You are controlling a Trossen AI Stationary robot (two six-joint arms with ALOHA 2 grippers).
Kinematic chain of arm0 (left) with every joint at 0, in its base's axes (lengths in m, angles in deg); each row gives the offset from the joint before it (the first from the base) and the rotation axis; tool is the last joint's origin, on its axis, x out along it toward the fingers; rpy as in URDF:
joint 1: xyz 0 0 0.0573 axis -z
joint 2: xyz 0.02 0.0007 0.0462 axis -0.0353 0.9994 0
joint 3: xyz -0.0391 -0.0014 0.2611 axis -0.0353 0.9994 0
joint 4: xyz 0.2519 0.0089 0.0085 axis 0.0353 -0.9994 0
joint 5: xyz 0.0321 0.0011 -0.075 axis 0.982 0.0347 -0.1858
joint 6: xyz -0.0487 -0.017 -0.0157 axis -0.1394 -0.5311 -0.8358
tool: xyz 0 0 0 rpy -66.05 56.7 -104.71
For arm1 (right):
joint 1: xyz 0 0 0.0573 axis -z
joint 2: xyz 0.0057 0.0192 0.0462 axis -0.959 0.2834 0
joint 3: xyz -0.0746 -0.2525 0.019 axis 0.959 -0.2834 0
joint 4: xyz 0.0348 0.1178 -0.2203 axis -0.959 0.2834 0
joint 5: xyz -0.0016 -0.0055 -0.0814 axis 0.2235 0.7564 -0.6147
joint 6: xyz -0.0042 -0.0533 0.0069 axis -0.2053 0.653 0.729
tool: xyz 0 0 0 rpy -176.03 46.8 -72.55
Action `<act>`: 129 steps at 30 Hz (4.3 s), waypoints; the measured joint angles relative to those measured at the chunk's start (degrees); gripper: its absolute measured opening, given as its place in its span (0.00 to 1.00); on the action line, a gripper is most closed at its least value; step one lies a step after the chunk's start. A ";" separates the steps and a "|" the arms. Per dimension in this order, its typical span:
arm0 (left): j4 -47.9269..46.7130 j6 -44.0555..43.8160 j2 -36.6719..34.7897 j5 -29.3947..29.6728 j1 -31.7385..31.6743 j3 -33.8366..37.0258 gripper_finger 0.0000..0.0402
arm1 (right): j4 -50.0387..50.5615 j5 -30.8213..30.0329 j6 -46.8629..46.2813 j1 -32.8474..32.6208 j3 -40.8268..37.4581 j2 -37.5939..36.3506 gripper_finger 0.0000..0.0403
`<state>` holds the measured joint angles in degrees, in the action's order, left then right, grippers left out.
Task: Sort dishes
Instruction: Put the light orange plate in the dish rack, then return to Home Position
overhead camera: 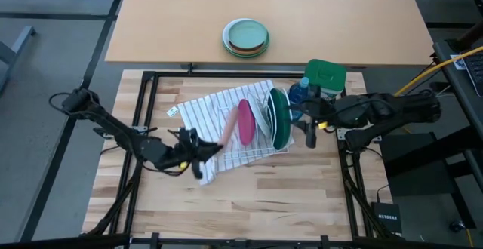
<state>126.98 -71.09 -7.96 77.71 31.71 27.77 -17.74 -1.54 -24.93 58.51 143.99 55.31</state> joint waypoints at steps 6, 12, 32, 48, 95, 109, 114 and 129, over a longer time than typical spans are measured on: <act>-1.21 -11.72 2.33 4.65 -5.31 0.00 0.00 | 5.37 -2.55 0.22 0.04 -0.01 -0.45 0.46; -2.12 -24.00 7.45 5.21 -11.38 0.00 0.00 | 7.50 -2.44 0.20 0.04 -0.02 0.22 0.46; -6.17 -21.20 12.94 2.13 -16.12 0.02 0.29 | 8.31 -1.95 -2.09 0.04 -0.02 0.44 0.46; -9.73 0.67 9.51 2.15 -15.83 0.02 0.38 | 8.27 -1.94 -3.11 0.00 -0.03 0.44 0.46; -33.82 25.38 -50.00 2.89 -13.51 28.94 0.38 | -22.82 -2.42 -11.93 0.00 -43.81 -26.82 0.46; -33.21 35.18 -72.02 -0.93 -21.16 34.86 0.38 | -20.74 -4.96 -13.16 0.04 -54.38 -51.66 0.46; -35.72 34.21 -72.96 -1.08 -21.12 34.91 0.38 | -17.90 -4.56 -13.11 0.04 -57.03 -59.40 0.46; -52.19 25.68 -73.24 -1.09 -21.11 34.86 0.38 | -19.13 -0.40 -12.37 0.00 -63.98 -59.29 0.46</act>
<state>74.79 -45.41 -81.20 76.63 10.60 62.63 -36.87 -1.94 -37.30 58.51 80.01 -3.98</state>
